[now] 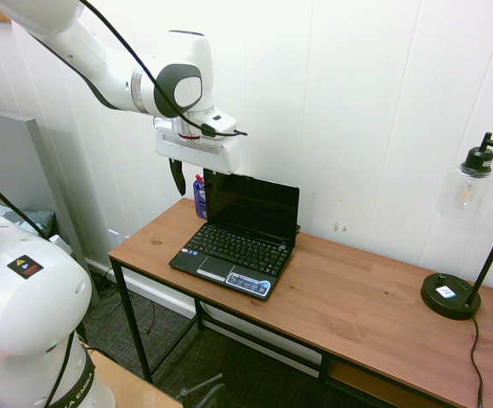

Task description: Close the laptop lid

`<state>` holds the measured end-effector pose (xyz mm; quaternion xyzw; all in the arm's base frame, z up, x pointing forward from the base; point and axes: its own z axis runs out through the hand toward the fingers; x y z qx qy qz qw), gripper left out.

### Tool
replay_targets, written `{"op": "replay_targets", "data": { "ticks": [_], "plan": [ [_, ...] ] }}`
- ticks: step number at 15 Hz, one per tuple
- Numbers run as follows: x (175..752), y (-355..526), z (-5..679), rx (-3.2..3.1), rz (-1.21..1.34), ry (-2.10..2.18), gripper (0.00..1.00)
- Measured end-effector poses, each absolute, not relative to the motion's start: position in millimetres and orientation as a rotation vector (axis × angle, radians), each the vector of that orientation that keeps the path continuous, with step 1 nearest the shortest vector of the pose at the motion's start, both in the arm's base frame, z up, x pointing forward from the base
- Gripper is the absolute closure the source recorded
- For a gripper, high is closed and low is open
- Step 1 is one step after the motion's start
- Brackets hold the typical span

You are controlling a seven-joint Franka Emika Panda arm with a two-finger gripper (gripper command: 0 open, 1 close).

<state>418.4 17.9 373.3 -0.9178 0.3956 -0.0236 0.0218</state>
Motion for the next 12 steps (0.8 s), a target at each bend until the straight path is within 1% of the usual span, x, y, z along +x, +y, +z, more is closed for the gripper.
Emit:
{"op": "replay_targets", "data": {
  "ticks": [3,5,8,12],
  "plan": [
    [418,18,372,-2.844,-0.068,1.264,0.00],
    [425,20,381,-2.822,-0.112,1.332,0.00],
    [447,27,394,-2.816,-0.173,1.371,0.00],
    [495,29,412,-2.802,-0.260,1.427,0.00]
  ]
}}
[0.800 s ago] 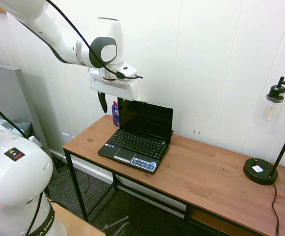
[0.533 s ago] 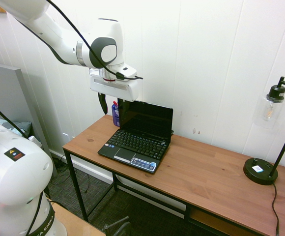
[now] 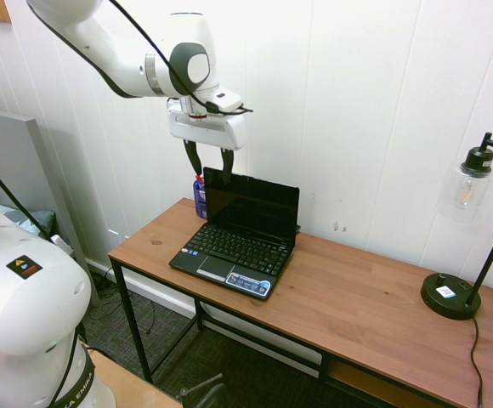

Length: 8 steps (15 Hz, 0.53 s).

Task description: Close the laptop lid

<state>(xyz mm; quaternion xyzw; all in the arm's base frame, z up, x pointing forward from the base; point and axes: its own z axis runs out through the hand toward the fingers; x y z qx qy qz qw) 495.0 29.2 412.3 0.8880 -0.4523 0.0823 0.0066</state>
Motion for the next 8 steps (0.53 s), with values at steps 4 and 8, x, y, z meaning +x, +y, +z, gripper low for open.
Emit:
{"op": "replay_targets", "data": {
  "ticks": [4,8],
  "plan": [
    [534,27,418,2.757,0.311,-1.447,0.00],
    [573,8,392,2.732,0.360,-1.528,0.00]
  ]
}}
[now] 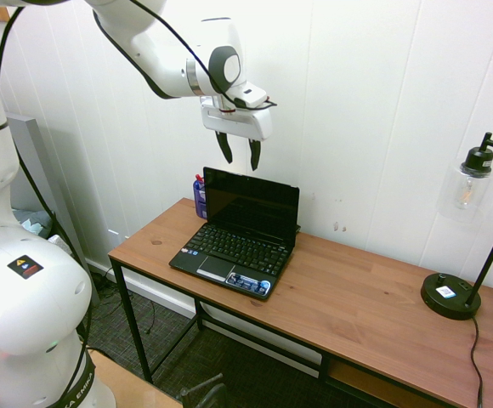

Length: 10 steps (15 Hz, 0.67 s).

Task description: Close the laptop lid

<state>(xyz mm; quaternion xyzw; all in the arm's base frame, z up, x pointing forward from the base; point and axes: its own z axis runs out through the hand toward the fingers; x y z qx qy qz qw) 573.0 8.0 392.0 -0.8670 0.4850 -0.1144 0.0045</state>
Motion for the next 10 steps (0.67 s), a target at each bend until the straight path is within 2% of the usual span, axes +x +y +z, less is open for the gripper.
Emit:
{"op": "replay_targets", "data": {
  "ticks": [3,4,10],
  "plan": [
    [601,1,369,-2.680,-0.377,1.544,0.00],
    [608,0,362,-2.673,-0.381,1.553,1.00],
    [622,-10,330,-2.643,-0.338,1.612,1.00]
  ]
}}
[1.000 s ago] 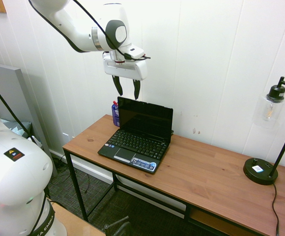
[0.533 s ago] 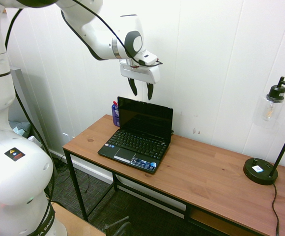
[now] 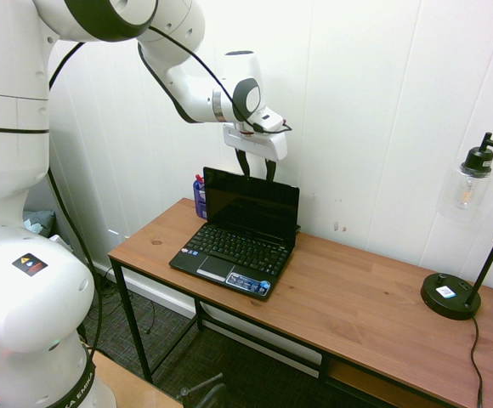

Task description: Close the laptop lid

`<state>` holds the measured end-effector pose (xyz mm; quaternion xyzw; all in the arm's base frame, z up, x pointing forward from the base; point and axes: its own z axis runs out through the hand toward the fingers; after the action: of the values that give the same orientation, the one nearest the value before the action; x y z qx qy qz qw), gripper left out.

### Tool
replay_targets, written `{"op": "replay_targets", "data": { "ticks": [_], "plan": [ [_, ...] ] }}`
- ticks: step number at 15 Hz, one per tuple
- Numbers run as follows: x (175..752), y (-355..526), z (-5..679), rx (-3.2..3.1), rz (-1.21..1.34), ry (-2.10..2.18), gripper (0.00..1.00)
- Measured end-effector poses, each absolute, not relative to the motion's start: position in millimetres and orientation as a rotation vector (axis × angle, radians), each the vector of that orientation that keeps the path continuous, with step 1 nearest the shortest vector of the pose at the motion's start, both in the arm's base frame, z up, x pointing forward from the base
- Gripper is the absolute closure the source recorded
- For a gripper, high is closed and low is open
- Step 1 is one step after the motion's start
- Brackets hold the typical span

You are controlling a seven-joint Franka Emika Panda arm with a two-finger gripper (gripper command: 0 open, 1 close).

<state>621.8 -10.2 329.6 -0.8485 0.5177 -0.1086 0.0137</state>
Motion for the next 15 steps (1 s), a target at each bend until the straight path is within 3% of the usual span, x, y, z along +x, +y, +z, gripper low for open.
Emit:
{"op": "replay_targets", "data": {
  "ticks": [15],
  "plan": [
    [609,-5,307,-2.635,-0.271,1.636,1.00]
  ]
}}
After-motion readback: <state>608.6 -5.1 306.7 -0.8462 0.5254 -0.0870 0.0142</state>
